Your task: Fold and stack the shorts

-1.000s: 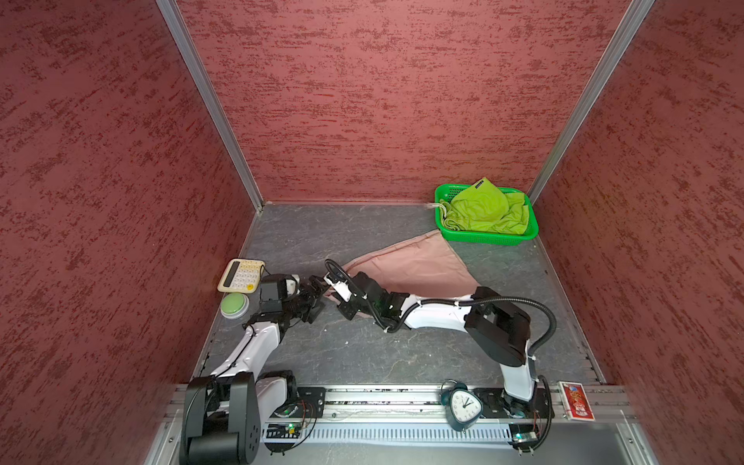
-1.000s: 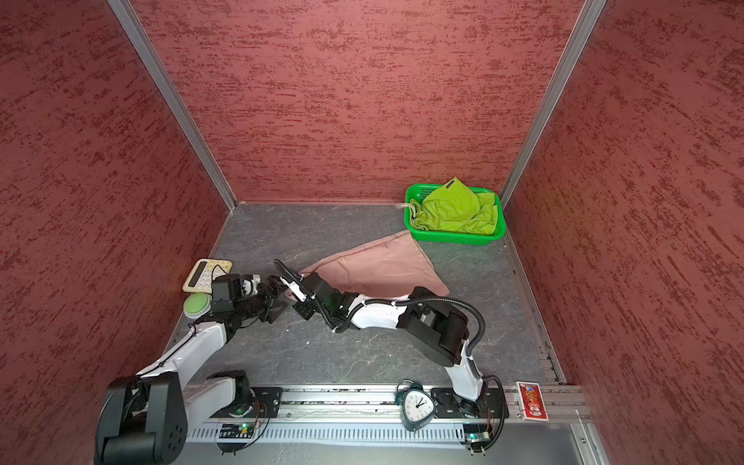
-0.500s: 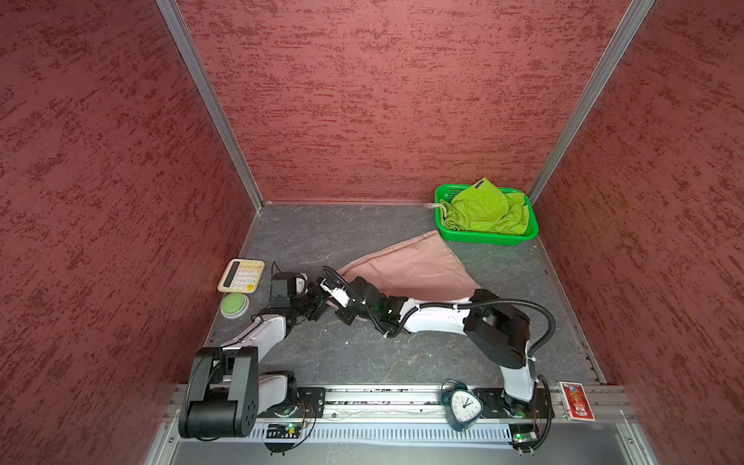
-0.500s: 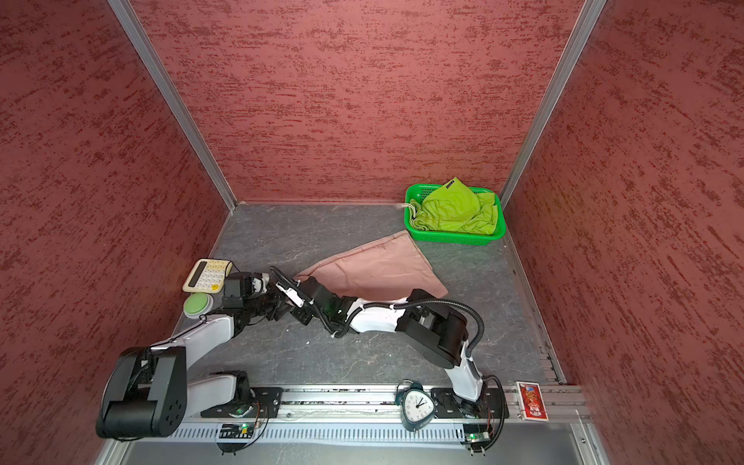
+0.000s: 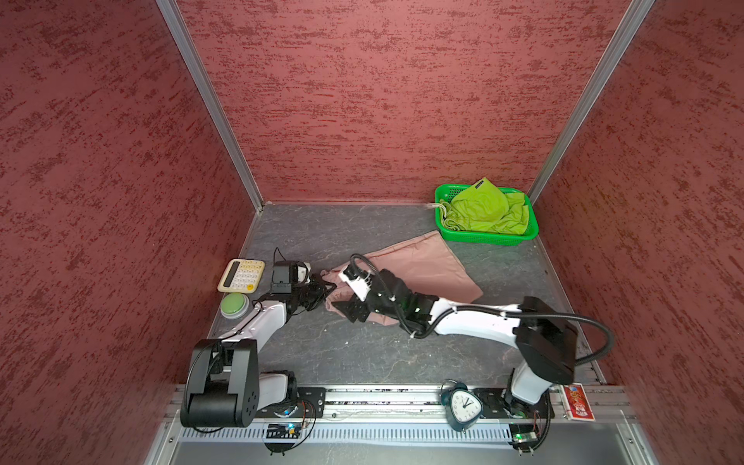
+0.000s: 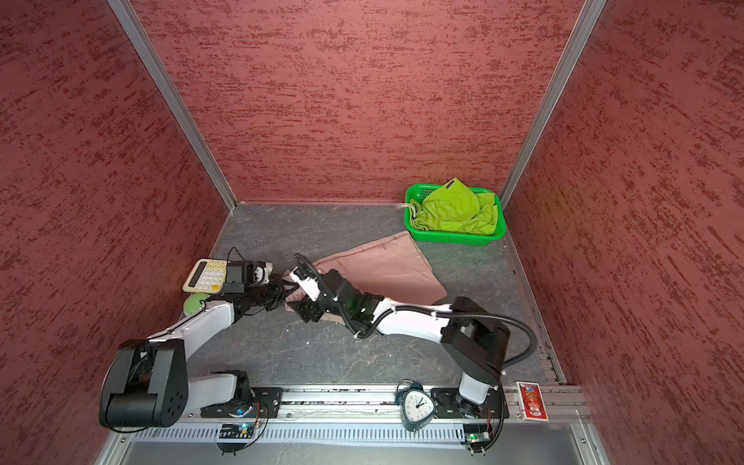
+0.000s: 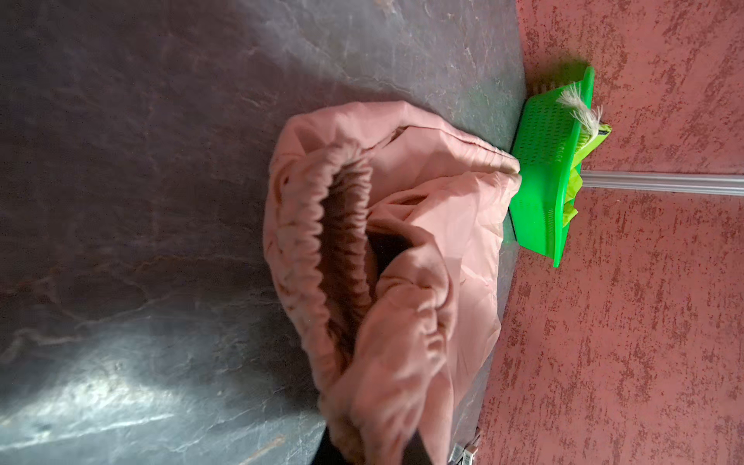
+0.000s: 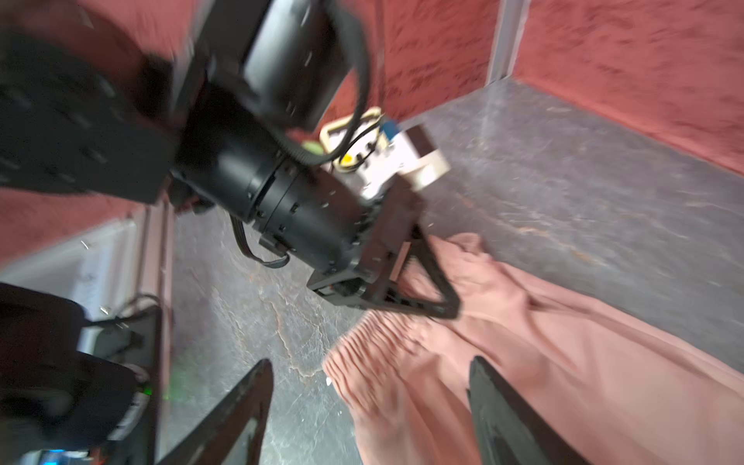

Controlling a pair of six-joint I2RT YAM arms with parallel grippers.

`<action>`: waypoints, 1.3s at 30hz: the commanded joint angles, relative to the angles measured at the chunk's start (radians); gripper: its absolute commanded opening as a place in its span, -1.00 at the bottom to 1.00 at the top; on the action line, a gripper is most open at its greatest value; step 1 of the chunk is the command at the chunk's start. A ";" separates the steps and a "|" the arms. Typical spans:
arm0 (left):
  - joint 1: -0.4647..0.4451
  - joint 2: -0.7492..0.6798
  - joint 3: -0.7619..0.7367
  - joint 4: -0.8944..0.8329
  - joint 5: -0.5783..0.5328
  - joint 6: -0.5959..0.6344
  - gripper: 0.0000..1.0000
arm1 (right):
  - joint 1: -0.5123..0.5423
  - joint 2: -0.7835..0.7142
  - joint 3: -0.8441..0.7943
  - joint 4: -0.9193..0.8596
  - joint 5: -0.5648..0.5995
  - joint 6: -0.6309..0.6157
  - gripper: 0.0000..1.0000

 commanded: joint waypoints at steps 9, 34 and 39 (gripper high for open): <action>0.077 -0.040 0.336 -0.461 -0.023 0.305 -0.99 | -0.134 -0.069 -0.176 -0.255 -0.128 0.124 -0.55; 0.083 0.143 0.668 -0.743 -0.112 0.525 -0.96 | -0.070 0.216 0.129 -0.270 -0.129 0.129 -0.41; 0.083 0.141 0.687 -0.747 -0.086 0.527 -0.96 | -0.116 0.277 0.193 -0.232 -0.183 0.103 -0.63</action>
